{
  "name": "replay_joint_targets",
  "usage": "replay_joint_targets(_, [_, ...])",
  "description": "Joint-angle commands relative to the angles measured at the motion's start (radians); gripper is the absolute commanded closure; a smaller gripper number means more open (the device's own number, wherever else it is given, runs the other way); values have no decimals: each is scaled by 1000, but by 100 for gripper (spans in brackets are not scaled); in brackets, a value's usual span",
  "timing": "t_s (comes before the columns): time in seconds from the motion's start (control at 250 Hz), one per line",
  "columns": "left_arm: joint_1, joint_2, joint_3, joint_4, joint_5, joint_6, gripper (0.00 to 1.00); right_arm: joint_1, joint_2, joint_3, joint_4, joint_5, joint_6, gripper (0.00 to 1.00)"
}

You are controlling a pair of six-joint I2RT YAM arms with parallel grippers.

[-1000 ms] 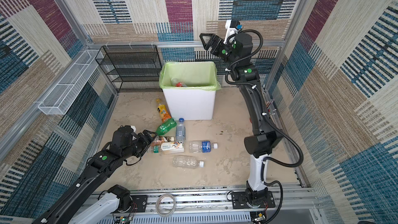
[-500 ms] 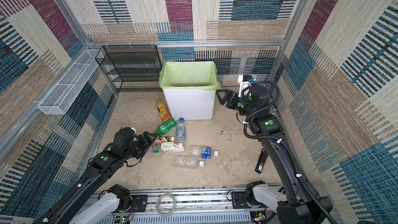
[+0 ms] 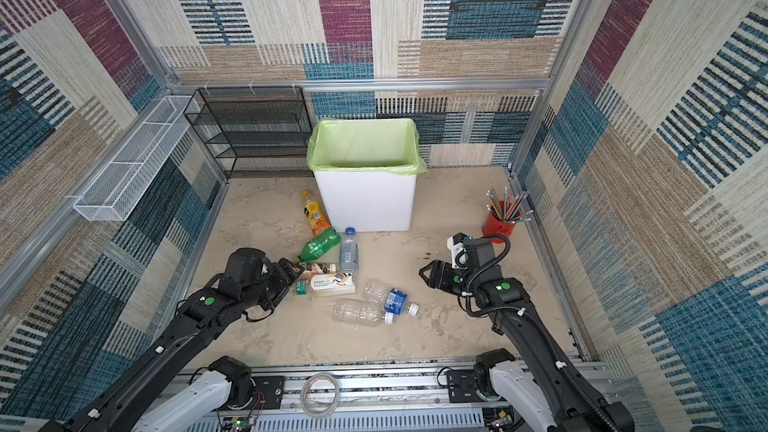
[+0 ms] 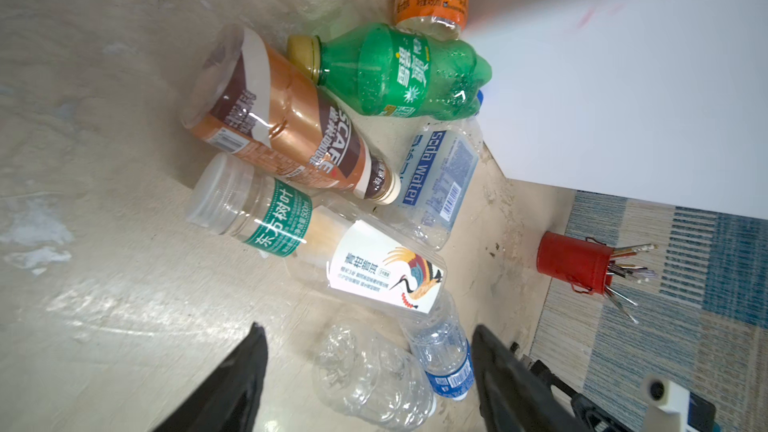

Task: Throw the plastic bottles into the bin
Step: 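Lower the right gripper back near the pile while left gripper reaches toward clear bottles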

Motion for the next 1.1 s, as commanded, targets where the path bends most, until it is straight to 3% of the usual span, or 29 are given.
replay_joint_targets(0.0, [1,18,27,-108,-29,-40,23,1,27,-19,48,-32,-23,28])
replay_joint_targets(0.316, [-2,52,44,-196,11,-230,26,2,76,-26,100,-37,-10,27])
replay_joint_targets(0.48, [-19,78,69,-203,39,-246,27,2,94,-27,112,-41,-11,26])
replay_joint_targets(0.648, [-103,119,92,-202,20,-296,27,2,112,-25,126,-44,-13,26])
replay_joint_targets(1.096, [-381,173,90,-123,-79,-671,18,2,147,-10,155,-49,-14,26])
